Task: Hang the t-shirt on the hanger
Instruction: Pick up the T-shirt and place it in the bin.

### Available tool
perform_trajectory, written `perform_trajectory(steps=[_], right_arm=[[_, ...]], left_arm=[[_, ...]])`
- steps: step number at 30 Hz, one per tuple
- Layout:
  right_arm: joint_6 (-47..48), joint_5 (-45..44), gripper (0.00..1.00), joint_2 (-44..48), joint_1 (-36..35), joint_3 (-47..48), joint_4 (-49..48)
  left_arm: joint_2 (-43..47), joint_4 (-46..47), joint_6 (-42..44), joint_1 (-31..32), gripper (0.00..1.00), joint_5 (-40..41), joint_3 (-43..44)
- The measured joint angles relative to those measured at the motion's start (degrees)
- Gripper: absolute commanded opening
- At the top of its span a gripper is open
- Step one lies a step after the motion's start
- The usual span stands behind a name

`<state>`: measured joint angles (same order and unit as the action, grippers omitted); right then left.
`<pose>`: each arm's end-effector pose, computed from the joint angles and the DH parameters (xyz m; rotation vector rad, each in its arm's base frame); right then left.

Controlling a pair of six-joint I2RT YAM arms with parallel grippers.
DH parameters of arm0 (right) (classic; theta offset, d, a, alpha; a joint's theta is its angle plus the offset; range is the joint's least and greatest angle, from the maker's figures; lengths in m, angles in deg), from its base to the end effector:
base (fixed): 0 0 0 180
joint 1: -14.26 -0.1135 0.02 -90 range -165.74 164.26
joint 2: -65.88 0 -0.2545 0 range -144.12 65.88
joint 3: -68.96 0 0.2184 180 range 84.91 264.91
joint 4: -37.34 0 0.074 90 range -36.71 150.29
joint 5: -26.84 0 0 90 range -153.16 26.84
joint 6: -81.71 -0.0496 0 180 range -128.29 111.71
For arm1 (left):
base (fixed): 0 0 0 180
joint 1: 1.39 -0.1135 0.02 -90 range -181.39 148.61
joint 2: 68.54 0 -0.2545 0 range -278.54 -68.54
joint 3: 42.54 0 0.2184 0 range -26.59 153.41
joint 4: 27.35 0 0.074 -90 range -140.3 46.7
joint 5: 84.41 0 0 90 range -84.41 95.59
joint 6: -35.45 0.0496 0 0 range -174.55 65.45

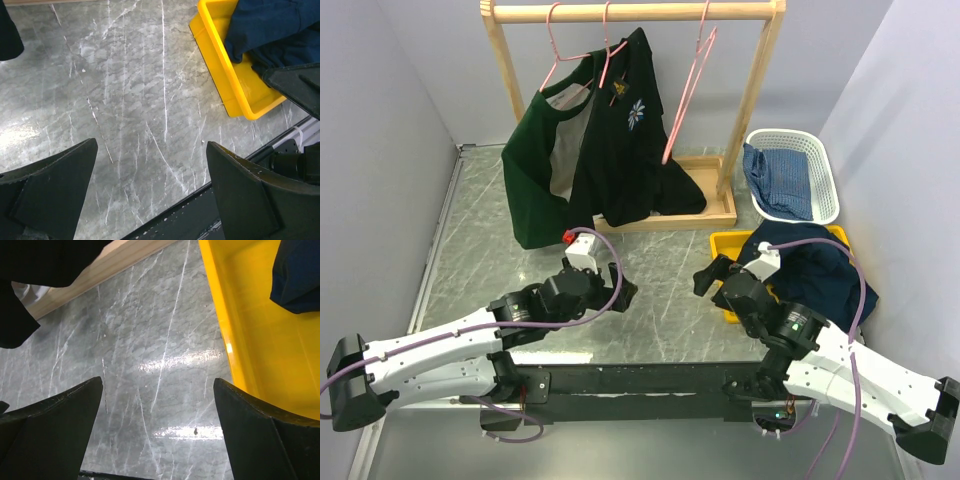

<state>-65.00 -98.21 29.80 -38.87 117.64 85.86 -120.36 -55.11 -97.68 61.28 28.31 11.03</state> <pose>0.0949 0.0791 0.2438 0.4006 2.0711 0.4919 0.1036 -0.1588 0.2677 0.0947 2.0730 -0.7765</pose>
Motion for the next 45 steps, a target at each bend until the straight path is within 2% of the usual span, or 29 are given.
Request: perform_trajectory(steps=[11, 20, 22, 25, 29, 34, 36, 41, 42, 44, 45], right_arm=[[-1.70, -0.57, 1.00, -0.11, 0.00, 2.93, 3.13], [-6.78, -1.46, 1.00, -2.23, 0.96, 4.50, 8.76], [-6.78, -0.76, 1.00, -4.02, 3.98, 6.14, 10.19], [-5.55, 1.31, 1.00, -6.84, 13.25, 8.61, 10.73], [-4.04, 3.21, 1.00, -8.55, 22.18, 9.27, 11.76], [-0.52, 7.10, 1.00, -10.82, 38.12, 10.62, 10.12], [0.24, 7.32, 1.00, -13.20, 42.47, 11.74, 8.24], [0.39, 6.64, 0.98, -20.55, 47.43, 13.03, 2.82], [0.39, 6.27, 0.93, -22.21, 47.93, 12.98, 1.51], [0.68, 5.92, 0.49, -24.50, 48.70, 12.68, -1.01], [0.68, 5.75, 0.21, -25.38, 48.89, 12.59, -2.19]], left_arm=[[0.35, -1.11, 0.00, 0.00, 0.96, -0.39, 1.66], [0.79, -3.06, 0.00, 0.00, 0.96, -0.81, 2.64], [0.74, -3.13, 0.02, 0.00, 0.96, -1.33, 2.80], [0.55, -3.28, 0.33, 0.00, 0.96, -2.03, 3.58], [0.15, -3.30, 0.63, 0.00, 0.96, -2.38, 4.98], [-0.90, -3.28, 1.18, 0.00, 0.96, -2.95, 5.73], [-1.44, -3.30, 1.60, 0.00, 0.96, -3.28, 5.84], [-2.82, -4.35, 1.95, 0.00, 0.96, -3.37, 6.73], [-2.91, -4.59, 1.97, 0.00, 0.96, -3.34, 7.02], [-2.91, -5.31, 1.95, 0.00, 0.96, -3.30, 7.63], [-2.91, -5.44, 1.95, 0.00, 0.96, -3.26, 7.82]])
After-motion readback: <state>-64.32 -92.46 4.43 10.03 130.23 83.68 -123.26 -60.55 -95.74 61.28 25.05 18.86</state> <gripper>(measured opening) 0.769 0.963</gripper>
